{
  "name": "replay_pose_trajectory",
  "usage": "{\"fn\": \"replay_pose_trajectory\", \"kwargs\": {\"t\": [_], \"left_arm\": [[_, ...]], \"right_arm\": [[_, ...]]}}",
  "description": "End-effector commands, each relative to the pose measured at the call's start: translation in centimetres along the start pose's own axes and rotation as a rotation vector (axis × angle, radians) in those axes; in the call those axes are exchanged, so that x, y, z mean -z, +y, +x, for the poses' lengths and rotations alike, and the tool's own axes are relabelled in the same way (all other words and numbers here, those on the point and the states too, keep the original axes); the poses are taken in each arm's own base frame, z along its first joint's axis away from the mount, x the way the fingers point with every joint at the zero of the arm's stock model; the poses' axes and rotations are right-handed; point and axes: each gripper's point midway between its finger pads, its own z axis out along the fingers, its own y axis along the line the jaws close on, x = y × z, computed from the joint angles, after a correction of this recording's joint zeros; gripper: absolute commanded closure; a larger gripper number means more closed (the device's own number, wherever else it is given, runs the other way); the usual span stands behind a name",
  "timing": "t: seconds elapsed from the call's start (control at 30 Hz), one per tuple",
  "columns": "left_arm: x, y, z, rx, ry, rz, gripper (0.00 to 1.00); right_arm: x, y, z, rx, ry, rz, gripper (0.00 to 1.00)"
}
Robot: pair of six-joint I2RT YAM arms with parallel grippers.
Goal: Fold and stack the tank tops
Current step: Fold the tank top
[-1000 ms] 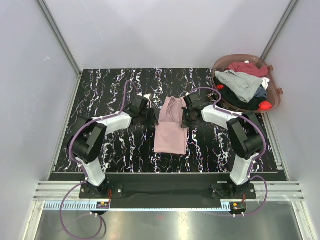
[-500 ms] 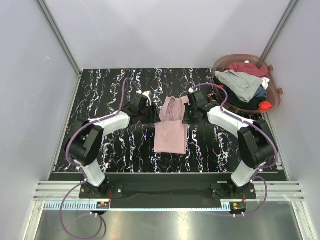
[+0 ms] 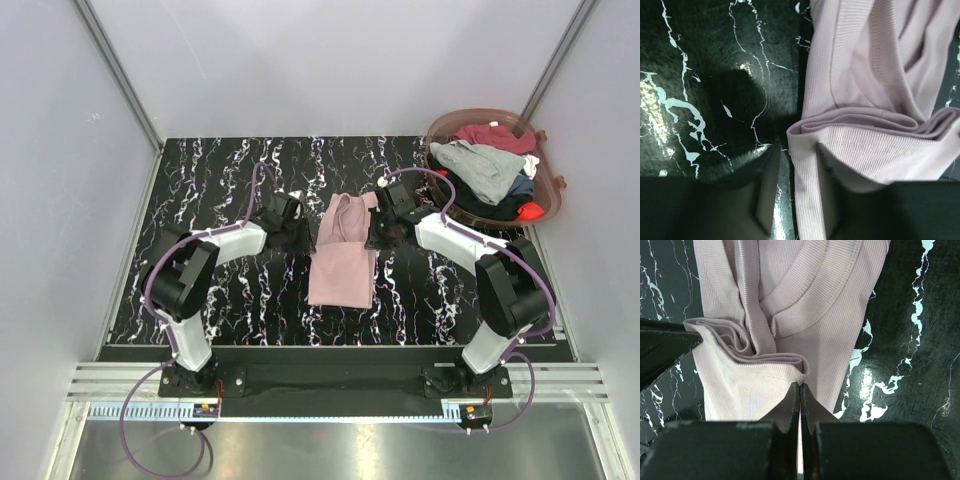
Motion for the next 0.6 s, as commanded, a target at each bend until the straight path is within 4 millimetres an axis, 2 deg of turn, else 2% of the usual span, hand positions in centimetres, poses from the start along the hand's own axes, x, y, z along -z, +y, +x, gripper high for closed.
{"fn": "replay_pose_trajectory", "kwargs": {"t": [0.0,0.13,0.43,0.57], "left_arm": [[0.1,-1.7,-2.3,-0.010,-0.047,0.057,0.76],[0.5,-2.3,-2.7,-0.040,-0.054,0.079,1.00],[4.6,-3.8,-4.0,-0.083,-0.175,0.146,1.00],[5.3,-4.6,-4.2,-0.092,-0.185,0.180,1.00]], "right_arm": [[0.5,0.1,-1.2,0.009,-0.046,-0.001,1.00],[0.6,0.0,-1.1,0.008,-0.044,0.001,1.00],[2.0,-0.6,-0.9,0.003,-0.079,0.016,1.00],[2.3,-1.1,-1.1,0.002,-0.097,0.044,1.00]]}}
